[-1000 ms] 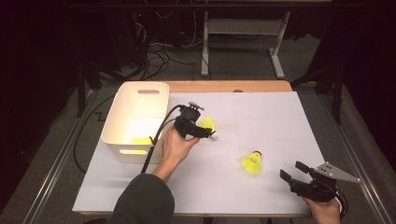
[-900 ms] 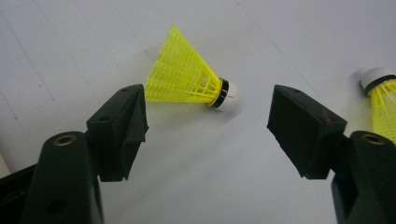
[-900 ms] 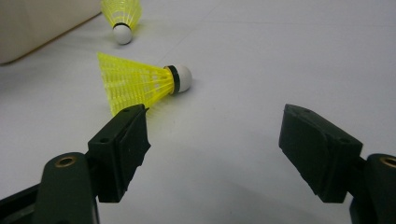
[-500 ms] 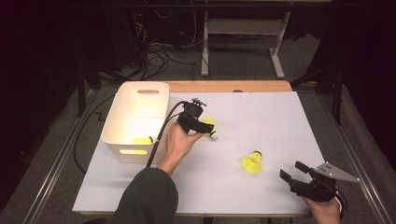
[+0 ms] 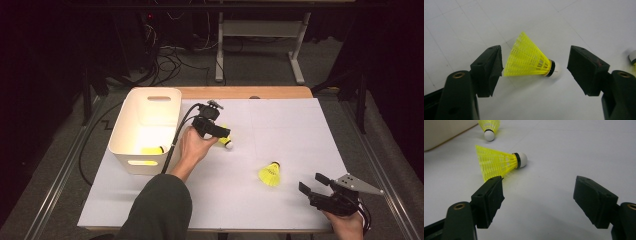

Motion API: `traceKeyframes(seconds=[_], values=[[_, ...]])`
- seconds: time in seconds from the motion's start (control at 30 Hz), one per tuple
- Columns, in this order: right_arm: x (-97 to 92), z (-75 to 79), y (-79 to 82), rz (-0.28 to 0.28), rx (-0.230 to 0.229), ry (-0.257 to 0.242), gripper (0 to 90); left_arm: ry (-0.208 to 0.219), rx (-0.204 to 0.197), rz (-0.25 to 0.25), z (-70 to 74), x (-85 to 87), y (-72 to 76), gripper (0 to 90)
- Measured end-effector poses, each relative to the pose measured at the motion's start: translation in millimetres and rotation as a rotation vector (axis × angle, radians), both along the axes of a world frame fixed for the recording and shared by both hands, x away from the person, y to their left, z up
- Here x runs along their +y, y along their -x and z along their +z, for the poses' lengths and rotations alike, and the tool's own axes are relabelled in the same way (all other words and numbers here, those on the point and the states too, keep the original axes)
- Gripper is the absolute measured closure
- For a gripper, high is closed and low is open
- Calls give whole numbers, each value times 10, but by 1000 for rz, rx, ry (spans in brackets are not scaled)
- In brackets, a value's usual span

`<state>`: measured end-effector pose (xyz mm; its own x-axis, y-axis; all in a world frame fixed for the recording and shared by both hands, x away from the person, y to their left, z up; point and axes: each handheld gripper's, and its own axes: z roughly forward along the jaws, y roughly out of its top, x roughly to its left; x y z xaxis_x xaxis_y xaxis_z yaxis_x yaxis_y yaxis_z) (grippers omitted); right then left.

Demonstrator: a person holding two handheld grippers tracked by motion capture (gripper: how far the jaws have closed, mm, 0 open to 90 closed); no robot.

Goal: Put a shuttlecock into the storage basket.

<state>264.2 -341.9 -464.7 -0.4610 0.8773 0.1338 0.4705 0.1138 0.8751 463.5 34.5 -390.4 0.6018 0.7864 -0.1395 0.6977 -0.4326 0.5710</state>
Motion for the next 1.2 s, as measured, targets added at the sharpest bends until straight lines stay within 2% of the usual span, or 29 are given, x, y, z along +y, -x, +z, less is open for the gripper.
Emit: traceKeyframes(seconds=[0.13,0.23,0.33,0.87,1.03,1.2], values=[[0,0,-1,2,0,-1,247,1,26,3,-37,-17,-88,295],[0,-1,-1,3,0,-1,247,14,34,9,-60,-18,-136,298],[0,-1,-3,4,0,-2,247,9,42,12,-84,-16,-175,300],[1,-3,-6,8,0,-2,247,14,78,30,-218,-33,-256,336],[-1,0,0,7,-3,-3,247,-15,83,23,-253,-43,-256,370],[-1,-2,-2,9,-2,-4,247,-28,88,26,-276,-28,-261,408]])
